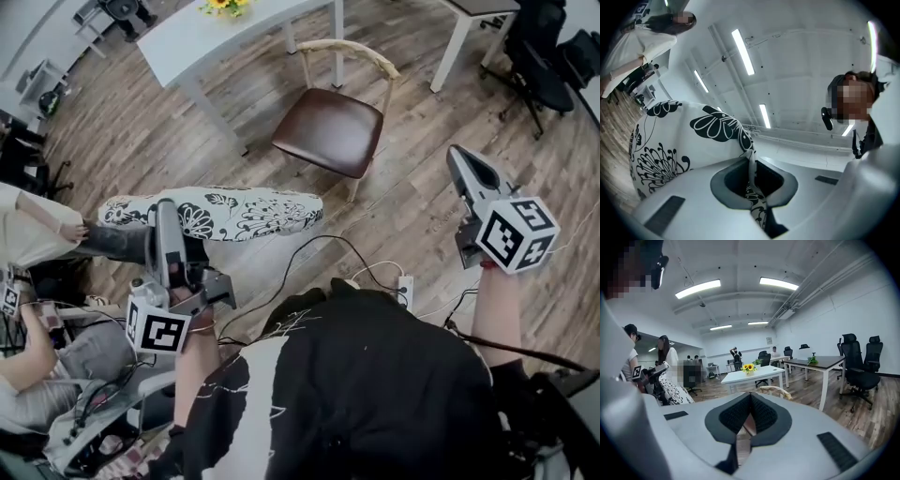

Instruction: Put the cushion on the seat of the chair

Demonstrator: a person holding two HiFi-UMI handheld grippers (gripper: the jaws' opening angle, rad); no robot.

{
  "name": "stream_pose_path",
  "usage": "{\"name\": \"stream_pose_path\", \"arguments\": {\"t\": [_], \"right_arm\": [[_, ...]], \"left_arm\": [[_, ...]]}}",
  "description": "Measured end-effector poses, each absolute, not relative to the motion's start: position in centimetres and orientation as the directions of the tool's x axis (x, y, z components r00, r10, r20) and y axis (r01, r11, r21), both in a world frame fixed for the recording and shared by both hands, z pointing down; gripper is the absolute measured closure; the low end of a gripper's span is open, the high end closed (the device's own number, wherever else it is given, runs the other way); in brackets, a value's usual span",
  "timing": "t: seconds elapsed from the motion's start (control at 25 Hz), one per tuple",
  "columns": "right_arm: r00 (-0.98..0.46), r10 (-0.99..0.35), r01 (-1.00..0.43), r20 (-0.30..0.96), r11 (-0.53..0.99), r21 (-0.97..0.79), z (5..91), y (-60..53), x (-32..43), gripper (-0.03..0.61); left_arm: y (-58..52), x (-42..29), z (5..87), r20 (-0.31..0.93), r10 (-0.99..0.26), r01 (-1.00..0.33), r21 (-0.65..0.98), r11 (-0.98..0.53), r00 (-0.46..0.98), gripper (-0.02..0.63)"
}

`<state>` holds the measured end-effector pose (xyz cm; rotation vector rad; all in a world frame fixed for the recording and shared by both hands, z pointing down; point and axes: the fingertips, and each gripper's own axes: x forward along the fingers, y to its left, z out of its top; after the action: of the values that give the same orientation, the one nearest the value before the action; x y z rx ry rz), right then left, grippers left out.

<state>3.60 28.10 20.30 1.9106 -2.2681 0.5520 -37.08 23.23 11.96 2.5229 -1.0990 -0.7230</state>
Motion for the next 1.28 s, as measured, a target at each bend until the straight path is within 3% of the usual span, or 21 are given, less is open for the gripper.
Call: {"name": "stream_pose_path", "arguments": {"t": [0.44,0.84,1.28], "right_arm": [[-0.229,-0.903,-0.941,0.364,0.109,-0.320,24.9,27.0,5.3,0.563],[-0.177,-0.902,-0.939,0.394,0.035,-0.343,26.0,20.7,11.4,0.563],[-0.124,-0.912,-0.933,0.391,-0.026,-0.358,27.5,18.4,11.9,0.563]], "left_arm": [[19.5,-32.3,17.4,-0.195,-0.761,-0.597,0.512,-0.617,0.619,0.592],[9.5,-25.1,19.3,-0.169,-0.705,-0.510,0.578,-0.637,0.688,0.592],[4.9,-22.5,21.2,-0.150,-0.650,-0.456,0.596,-0.660,0.745,0.592]]}}
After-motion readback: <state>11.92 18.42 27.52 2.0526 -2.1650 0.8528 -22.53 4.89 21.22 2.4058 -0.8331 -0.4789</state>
